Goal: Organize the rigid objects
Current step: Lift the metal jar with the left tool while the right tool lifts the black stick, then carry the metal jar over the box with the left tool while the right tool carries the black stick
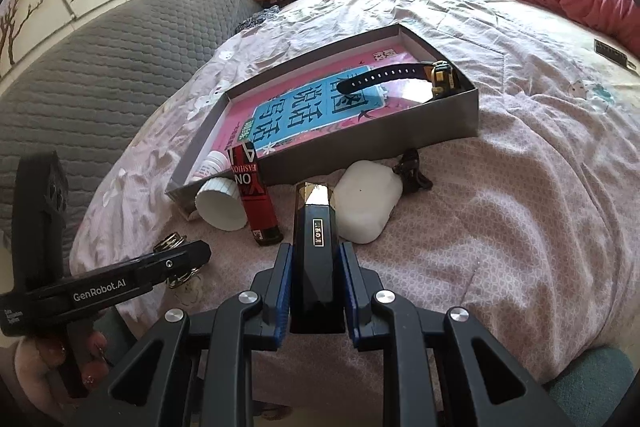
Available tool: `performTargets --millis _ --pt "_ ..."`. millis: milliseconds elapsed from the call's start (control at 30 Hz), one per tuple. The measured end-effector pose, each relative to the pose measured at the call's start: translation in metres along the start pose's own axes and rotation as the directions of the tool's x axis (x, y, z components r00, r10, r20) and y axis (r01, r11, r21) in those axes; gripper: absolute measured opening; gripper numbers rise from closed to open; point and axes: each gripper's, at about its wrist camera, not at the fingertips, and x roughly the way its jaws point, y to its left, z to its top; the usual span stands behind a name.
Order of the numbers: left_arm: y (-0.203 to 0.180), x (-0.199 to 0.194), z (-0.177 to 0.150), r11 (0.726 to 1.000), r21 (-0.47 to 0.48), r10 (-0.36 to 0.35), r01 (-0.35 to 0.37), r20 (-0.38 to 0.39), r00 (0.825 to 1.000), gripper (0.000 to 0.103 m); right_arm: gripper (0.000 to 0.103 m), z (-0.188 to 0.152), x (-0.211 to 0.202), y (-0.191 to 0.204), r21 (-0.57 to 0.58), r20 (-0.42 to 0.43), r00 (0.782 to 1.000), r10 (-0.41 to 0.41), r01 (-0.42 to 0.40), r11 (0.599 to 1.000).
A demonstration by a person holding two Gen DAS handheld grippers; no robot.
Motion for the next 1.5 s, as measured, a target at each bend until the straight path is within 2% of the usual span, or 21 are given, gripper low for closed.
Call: performTargets --millis 400,833,1133,1500 --pt "-0.01 -0.022 0.012 1.0 0.021 -0.021 0.02 0.05 0.999 0.037 0.023 0.008 -0.016 0.011 -0.029 0.017 1.0 -0.026 0.027 0.999" --pt "-0.017 -0.047 0.022 0.998 0.025 -0.06 0.058 0.122 0.991 0.037 0.023 0.026 -0.035 0.024 -0.063 0.072 0.996 -0.049 0.054 0.997" --pt "-0.02 -0.056 0.025 0.998 0.032 -0.052 0.048 0.135 0.99 0.037 0.023 0.031 -0.045 0.036 -0.109 0.094 0.993 -0.074 0.084 0.99" --pt "-0.025 -0.064 0.034 0.999 0.038 -0.041 0.035 0.155 0.987 0.037 0.023 0.053 -0.053 0.048 -0.158 0.143 0.987 -0.078 0.101 0.982"
